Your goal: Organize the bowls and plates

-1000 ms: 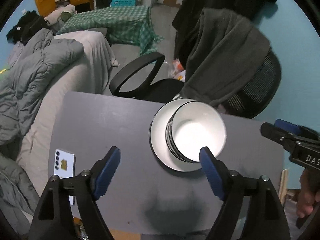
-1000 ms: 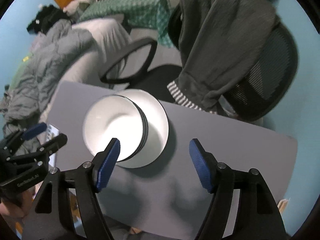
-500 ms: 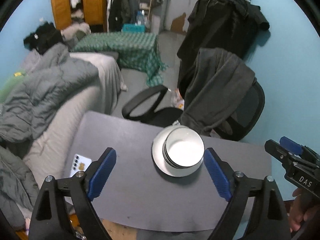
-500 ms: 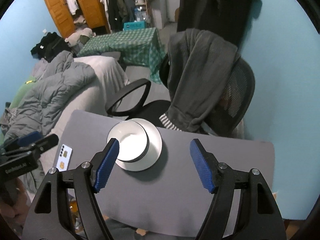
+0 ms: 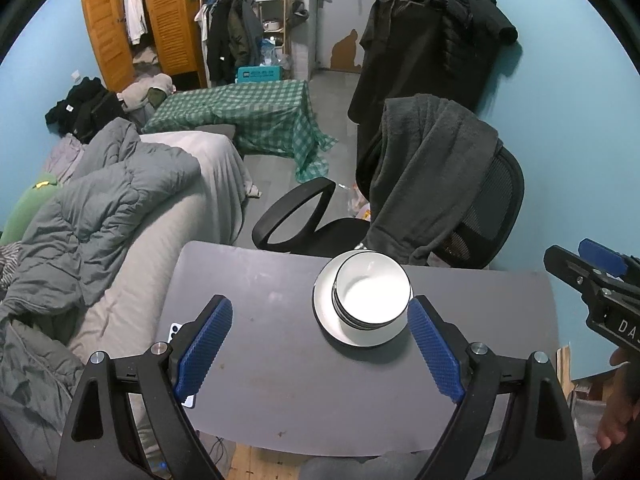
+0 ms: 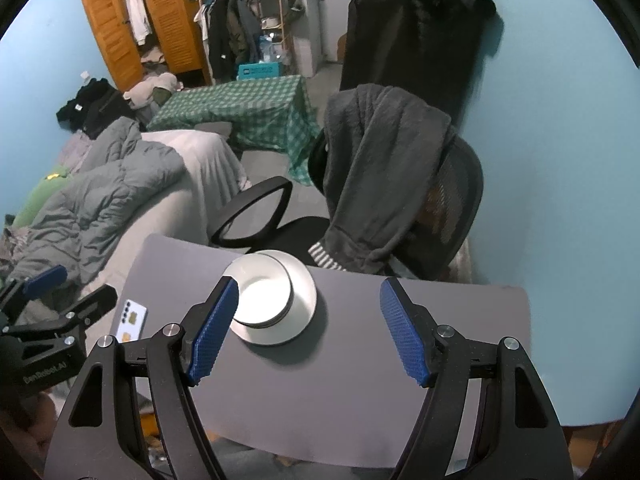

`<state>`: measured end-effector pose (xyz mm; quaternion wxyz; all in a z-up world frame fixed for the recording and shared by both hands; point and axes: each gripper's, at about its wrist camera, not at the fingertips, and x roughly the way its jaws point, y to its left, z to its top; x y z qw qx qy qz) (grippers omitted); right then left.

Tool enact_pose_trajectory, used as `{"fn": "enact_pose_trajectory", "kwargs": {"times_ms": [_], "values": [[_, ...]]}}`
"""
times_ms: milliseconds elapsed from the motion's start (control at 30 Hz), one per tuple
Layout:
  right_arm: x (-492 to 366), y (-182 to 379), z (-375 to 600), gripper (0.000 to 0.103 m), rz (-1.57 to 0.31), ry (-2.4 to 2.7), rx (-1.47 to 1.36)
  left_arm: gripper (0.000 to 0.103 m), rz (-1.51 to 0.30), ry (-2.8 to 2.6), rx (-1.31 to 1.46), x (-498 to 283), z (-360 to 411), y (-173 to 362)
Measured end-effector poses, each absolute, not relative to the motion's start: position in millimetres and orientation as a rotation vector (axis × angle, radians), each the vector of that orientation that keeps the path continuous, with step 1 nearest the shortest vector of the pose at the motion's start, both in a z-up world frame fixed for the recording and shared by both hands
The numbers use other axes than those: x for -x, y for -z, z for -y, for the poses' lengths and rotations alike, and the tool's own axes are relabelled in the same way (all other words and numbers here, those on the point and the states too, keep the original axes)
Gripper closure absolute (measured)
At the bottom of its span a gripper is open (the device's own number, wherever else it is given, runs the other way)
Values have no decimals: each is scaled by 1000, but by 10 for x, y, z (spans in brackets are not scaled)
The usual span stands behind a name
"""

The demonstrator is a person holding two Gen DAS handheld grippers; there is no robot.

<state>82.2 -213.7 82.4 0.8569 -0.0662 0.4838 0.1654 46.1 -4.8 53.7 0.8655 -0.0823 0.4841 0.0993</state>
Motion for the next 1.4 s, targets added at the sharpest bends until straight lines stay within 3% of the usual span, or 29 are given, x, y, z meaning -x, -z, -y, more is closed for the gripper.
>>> {"fn": "enact_pose_trajectory", "kwargs": {"times_ms": [1400], "values": [[-718, -808, 2106, 31, -1057, -351, 137, 13, -1027, -148, 149, -463, 123, -561]]}}
